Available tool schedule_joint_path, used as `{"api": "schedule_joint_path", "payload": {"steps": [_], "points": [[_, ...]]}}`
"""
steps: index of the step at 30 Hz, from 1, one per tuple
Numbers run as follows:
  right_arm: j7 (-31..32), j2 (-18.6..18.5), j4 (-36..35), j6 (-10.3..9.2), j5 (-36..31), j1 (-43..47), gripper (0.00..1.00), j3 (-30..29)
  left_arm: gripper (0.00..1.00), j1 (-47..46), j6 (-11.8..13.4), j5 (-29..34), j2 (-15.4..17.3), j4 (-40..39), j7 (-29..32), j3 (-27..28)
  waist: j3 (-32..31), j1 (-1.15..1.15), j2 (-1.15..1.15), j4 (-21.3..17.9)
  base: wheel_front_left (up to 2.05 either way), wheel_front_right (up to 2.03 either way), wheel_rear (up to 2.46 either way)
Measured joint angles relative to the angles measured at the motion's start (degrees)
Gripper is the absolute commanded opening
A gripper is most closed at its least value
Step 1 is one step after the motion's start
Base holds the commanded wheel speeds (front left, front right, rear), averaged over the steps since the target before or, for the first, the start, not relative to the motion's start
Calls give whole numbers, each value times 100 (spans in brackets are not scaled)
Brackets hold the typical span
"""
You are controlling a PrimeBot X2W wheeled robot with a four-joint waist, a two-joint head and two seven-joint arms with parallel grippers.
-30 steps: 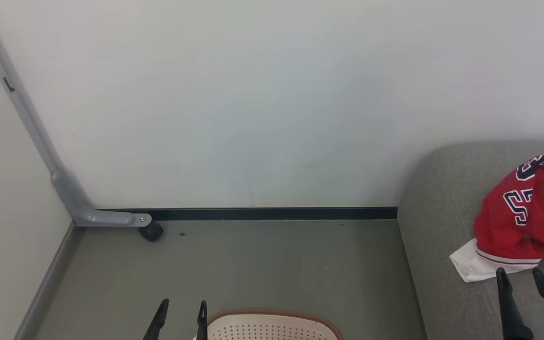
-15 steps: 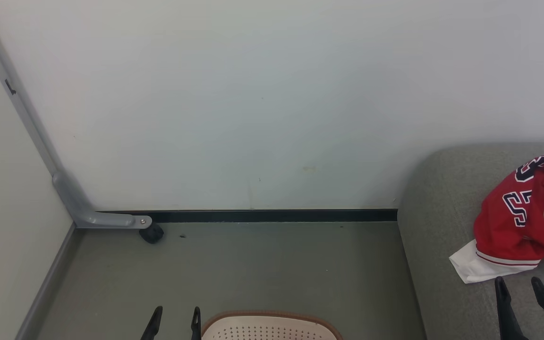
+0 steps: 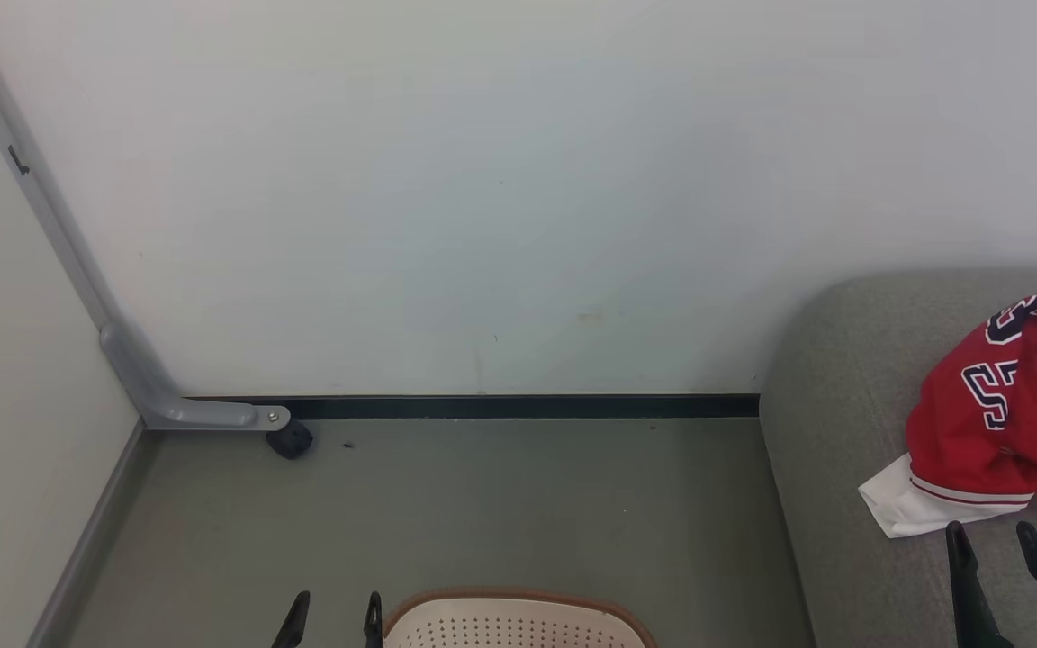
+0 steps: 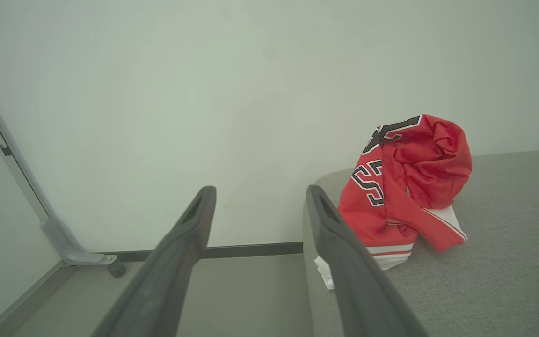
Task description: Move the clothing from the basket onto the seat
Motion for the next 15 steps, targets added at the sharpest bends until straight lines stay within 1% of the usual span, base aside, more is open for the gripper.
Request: {"api": "schedule_joint_path", "payload": {"steps": [4,8,13,15], "points": [[0,-3,-52,0,-16,19,100,-27,100,1,0,0,0,53,9,-60,34,0,0,8,0,0,0],[0,-11,-152,1,-16,49,100,-60,100,-3,0,-24,0,159,58,-233,103,0,0,22,0,0,0],[0,-94,-382,10,-16,51,100,-126,100,-46,0,-157,2,482,108,-654,272,0,0,35,0,0,0],[0,-163,-471,42,-20,49,100,-159,100,-132,0,-208,3,617,109,-850,360,0,0,37,0,0,0]]}}
